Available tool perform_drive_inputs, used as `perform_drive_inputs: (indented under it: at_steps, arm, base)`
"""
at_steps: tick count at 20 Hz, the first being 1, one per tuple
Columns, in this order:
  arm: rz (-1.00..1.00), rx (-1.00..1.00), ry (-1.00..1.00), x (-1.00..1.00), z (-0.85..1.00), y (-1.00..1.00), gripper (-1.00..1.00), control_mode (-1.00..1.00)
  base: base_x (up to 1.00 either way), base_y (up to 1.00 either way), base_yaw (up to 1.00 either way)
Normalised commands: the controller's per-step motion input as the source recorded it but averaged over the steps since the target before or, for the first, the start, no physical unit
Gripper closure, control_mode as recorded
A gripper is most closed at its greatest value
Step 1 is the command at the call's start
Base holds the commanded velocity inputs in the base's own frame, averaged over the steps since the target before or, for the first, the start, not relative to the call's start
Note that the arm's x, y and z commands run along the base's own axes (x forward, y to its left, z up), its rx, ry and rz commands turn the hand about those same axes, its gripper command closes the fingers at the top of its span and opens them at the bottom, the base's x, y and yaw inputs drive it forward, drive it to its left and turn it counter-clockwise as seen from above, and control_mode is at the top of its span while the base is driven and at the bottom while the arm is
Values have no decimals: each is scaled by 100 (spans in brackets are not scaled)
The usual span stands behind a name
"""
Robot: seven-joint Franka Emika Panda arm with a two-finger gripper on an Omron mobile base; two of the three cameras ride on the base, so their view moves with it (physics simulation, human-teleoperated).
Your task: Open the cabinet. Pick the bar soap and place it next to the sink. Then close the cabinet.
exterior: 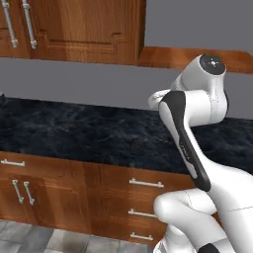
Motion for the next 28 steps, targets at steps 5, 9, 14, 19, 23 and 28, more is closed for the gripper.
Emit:
perform_drive_inputs:
  at_steps: [5, 9, 14, 19, 23, 28]
  arm:
    - [0, 0, 0, 0, 0, 0, 100, 100]
    - [0, 0, 0, 0, 0, 0, 100, 100]
    - [0, 0, 0, 0, 0, 0, 100, 100]
    - [0, 0, 0, 0, 0, 0, 100, 100]
    - [0, 0, 0, 0, 0, 0, 100, 100]
    - [0, 0, 0, 0, 0, 0, 100, 100]
  base:
    - [-48, 0, 78]
    - [-42, 0, 85]
    - [-34, 0, 89]
    - [-30, 0, 91]
    - [-25, 0, 93]
    - [-20, 0, 88]
